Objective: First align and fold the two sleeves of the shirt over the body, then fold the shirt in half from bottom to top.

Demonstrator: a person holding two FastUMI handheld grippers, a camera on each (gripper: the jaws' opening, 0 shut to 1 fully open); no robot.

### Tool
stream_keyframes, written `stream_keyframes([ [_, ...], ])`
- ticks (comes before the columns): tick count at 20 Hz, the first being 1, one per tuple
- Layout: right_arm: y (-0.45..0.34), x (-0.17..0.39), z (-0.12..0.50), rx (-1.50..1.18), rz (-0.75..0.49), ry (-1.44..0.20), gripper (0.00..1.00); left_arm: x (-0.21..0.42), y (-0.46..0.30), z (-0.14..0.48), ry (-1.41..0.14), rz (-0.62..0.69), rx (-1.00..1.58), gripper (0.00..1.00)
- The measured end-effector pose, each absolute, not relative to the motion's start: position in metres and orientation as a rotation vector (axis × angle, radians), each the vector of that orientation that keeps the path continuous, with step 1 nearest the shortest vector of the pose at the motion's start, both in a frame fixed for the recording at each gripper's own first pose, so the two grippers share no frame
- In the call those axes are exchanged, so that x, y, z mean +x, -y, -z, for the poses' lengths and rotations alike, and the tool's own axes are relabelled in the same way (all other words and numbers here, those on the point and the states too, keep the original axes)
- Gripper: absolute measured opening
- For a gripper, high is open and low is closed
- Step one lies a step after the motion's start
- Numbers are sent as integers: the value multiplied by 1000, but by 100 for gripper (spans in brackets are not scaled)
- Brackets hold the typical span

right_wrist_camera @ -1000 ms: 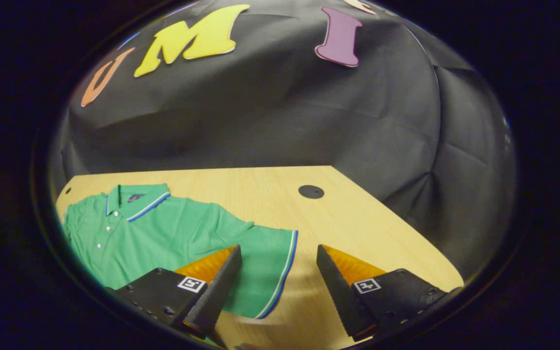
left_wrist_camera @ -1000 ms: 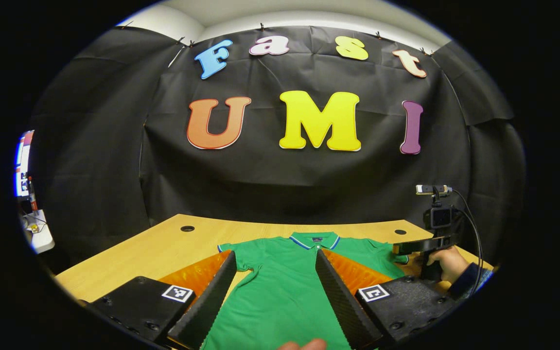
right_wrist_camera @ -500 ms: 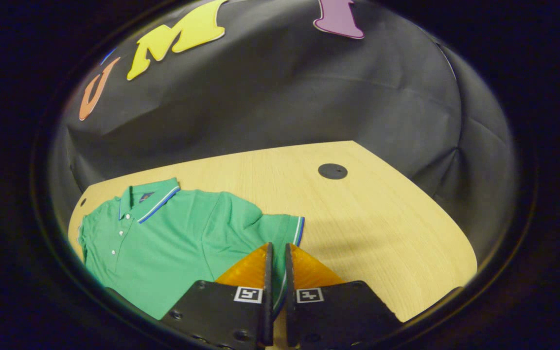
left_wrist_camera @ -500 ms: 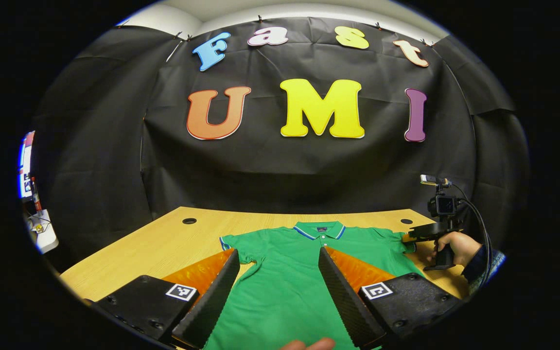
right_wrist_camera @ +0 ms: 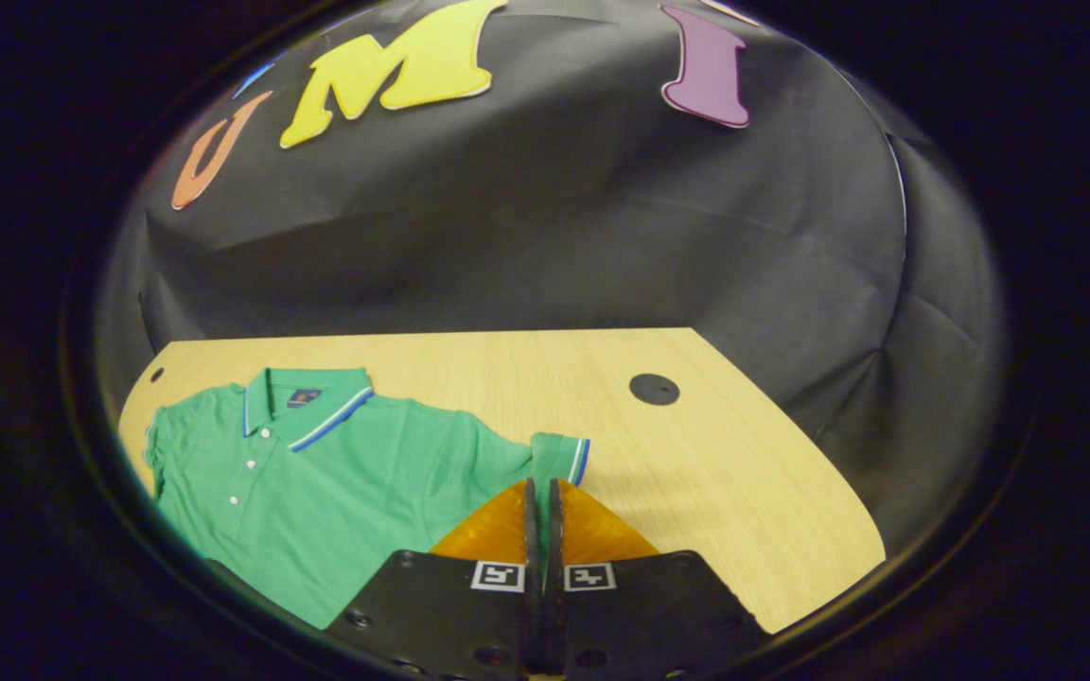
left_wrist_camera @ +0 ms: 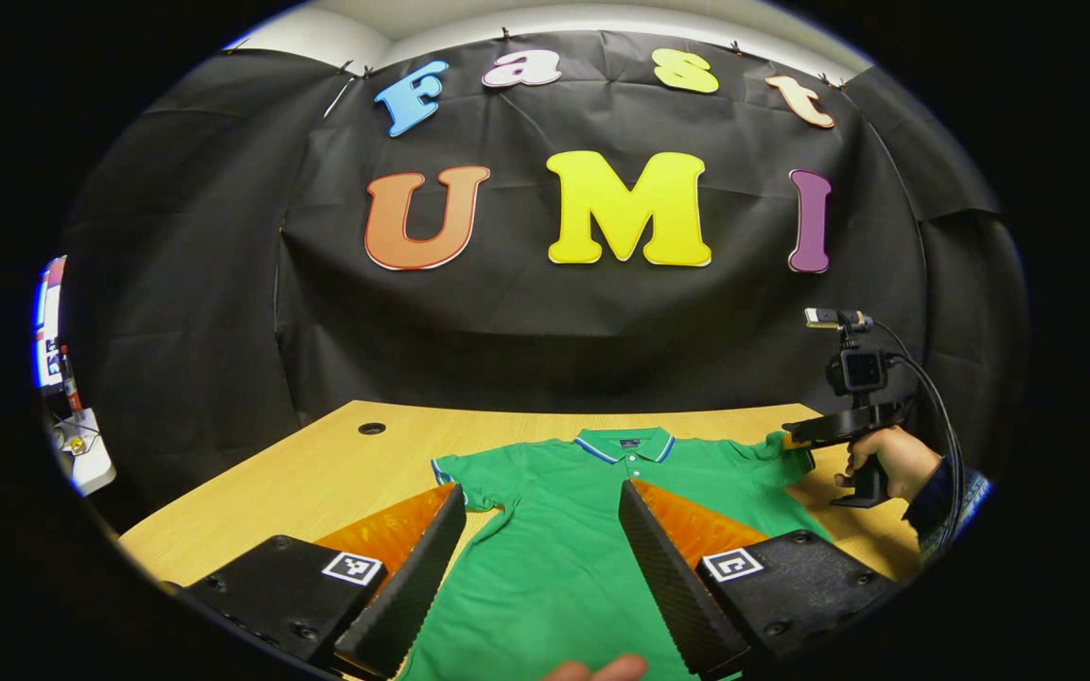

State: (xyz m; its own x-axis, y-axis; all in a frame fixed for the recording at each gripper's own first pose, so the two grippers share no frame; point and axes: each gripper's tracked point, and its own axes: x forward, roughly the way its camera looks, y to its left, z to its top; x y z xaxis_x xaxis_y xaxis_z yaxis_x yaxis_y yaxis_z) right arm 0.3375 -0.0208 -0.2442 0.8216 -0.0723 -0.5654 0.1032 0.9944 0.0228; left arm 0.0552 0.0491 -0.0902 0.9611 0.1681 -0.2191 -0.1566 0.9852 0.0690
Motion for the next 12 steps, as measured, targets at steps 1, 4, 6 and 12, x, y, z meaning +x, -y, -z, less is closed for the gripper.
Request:
stream_keyframes([
  [1, 18, 339, 237, 30, 91, -583, 0, 55, -48, 90, -229, -161, 51, 100],
  [4, -8, 339, 224, -1, 32, -560, 0, 55, -46, 87, -215, -139, 41, 100],
  [6, -30, 339, 218, -6, -7, -552, 0, 55, -46, 87, -201, -135, 42, 100],
  [12, -95, 337, 207, -4, -90, -531, 1, 55, -48, 87, -210, -142, 49, 100],
])
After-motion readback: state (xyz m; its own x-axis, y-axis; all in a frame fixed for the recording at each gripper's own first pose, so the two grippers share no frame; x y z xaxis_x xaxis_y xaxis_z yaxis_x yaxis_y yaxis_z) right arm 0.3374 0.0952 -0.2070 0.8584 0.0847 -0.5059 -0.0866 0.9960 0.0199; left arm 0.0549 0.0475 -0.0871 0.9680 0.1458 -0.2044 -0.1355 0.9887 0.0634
